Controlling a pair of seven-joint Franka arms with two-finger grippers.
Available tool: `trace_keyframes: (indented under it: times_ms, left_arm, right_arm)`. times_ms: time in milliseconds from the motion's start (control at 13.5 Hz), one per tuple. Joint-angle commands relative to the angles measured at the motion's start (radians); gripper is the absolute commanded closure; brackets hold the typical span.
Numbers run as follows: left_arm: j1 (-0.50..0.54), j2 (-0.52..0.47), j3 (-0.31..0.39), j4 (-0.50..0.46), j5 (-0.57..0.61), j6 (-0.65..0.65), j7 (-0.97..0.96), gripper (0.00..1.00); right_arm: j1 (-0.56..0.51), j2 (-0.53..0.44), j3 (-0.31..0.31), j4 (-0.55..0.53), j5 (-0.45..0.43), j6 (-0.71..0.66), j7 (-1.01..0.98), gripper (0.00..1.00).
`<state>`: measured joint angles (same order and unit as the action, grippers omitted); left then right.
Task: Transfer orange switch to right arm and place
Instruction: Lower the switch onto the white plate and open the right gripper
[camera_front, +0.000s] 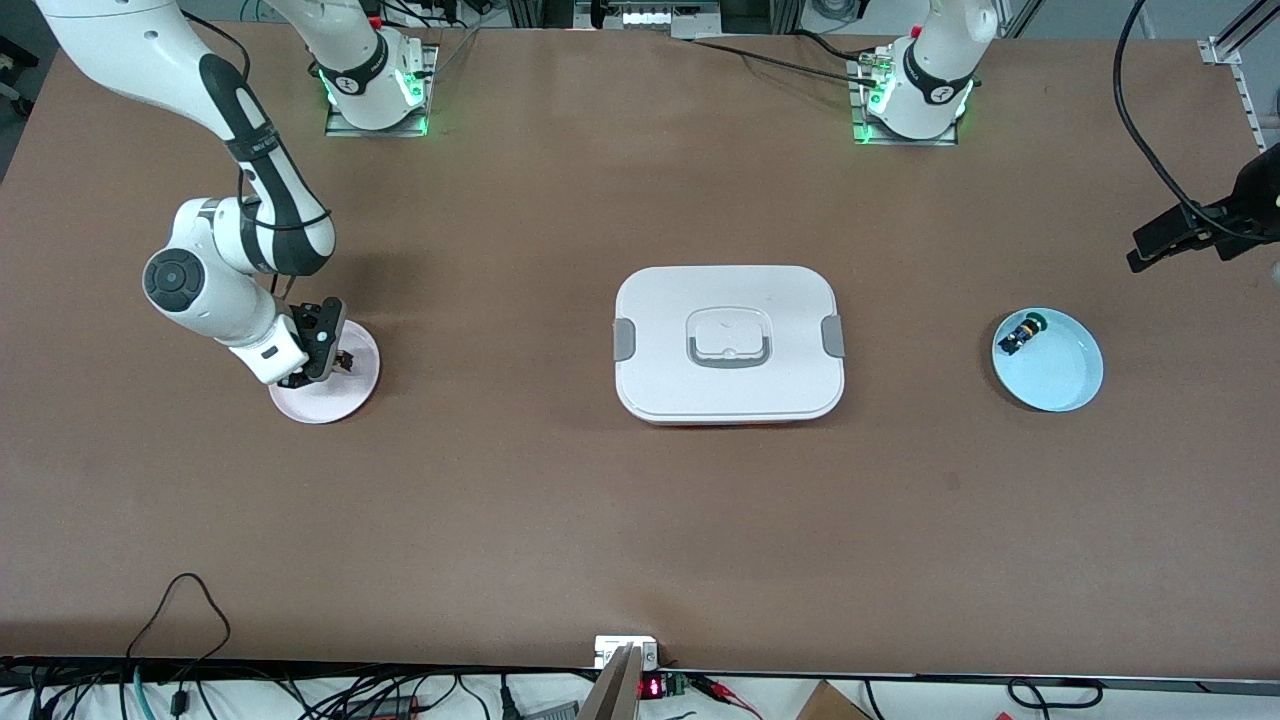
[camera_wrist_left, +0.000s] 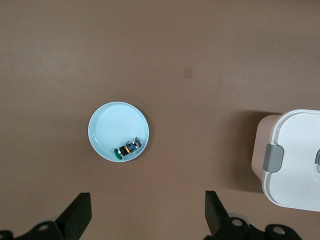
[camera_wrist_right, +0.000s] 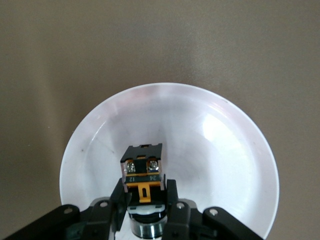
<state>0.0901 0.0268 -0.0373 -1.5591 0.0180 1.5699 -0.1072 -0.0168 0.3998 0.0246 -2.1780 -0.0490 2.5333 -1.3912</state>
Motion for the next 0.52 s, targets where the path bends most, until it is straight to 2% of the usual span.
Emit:
trace_keyframes:
  times_ms: [0, 74, 222, 370, 443]
  left_arm:
    - [-0.023, 0.058, 0.014, 0.097, 0.023, -0.048, -0.017, 0.00]
    - [-0.045, 0.058, 0.022, 0.099, 0.020, -0.048, -0.013, 0.00]
    - [-0.122, 0.059, 0.095, 0.099, 0.020, -0.048, -0.008, 0.00]
    - [-0.098, 0.058, 0.093, 0.096, 0.010, -0.042, -0.008, 0.00]
    - [-0.083, 0.058, 0.093, 0.093, 0.001, -0.042, -0.006, 0.00]
  right_arm:
    - [-0.023, -0.018, 0.015, -0.006, -0.008, 0.009, -0.003, 0.02]
    - [-0.022, -0.030, 0.015, -0.005, -0.005, 0.002, 0.000, 0.00]
    - [-0.022, -0.061, 0.015, 0.006, 0.000, -0.024, 0.053, 0.00]
    - [-0.020, -0.103, 0.018, 0.047, 0.014, -0.141, 0.199, 0.00]
    - [-0.020, -0.116, 0.034, 0.091, 0.062, -0.210, 0.280, 0.00]
